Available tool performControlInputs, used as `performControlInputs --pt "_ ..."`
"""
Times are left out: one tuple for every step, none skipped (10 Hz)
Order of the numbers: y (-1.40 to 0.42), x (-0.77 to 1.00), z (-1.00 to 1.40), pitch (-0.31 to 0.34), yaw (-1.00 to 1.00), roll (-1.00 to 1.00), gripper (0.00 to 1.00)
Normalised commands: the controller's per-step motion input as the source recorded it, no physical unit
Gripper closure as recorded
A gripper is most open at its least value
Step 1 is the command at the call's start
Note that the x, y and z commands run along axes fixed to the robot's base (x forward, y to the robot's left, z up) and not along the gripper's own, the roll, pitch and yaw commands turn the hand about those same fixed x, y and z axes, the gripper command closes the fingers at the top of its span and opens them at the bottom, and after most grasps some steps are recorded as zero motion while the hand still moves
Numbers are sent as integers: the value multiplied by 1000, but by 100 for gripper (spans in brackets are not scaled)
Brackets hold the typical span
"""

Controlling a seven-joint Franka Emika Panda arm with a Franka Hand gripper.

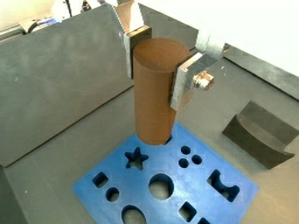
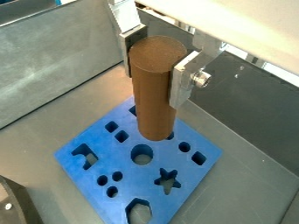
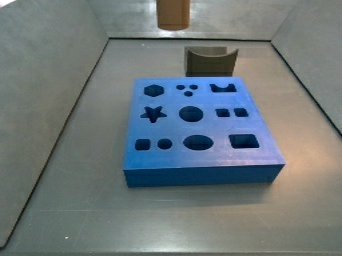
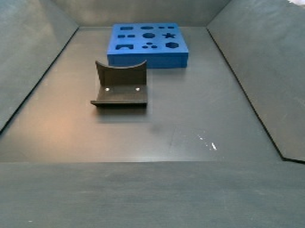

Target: Insert the round object.

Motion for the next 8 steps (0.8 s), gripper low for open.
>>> performControlInputs --pt "-3 563 -966 -43 0 114 100" --pt "-40 637 -957 -29 0 129 100" --pt "-63 671 -960 -27 0 130 100" --pt "-69 660 -969 -23 0 126 100" --pt "-137 329 -940 -47 0 161 100" --pt "-203 77 -823 -43 0 247 100" --pt "-166 0 -603 0 0 246 100" --pt "-123 0 -583 0 0 233 100"
